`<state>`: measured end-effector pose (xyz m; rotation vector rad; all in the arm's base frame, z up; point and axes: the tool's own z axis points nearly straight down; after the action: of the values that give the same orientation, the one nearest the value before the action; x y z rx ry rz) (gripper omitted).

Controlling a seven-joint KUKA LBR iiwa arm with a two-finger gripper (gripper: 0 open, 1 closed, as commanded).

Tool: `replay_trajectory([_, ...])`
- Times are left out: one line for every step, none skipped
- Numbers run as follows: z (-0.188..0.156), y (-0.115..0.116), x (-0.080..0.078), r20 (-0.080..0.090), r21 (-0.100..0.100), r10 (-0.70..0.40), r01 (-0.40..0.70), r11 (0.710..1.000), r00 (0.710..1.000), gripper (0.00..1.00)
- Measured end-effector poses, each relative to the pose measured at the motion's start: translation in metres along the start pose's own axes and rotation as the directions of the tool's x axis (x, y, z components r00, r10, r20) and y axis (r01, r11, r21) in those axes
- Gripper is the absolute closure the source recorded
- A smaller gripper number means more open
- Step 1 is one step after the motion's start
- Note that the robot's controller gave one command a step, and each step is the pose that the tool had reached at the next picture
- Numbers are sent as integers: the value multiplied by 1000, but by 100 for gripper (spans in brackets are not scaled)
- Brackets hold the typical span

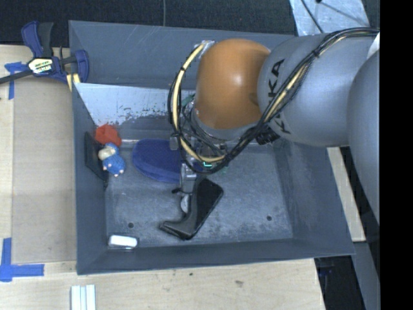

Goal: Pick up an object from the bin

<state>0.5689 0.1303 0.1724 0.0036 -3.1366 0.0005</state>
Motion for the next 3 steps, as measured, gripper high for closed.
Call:
replay_trajectory([52,-4,-16,2,1,-68,68,998,998,0])
replay_trajectory([92,1,-53,7,-5,347,-347,938,938,0])
replay_trajectory([89,1,-54,6,-7,346,-346,938,938,100])
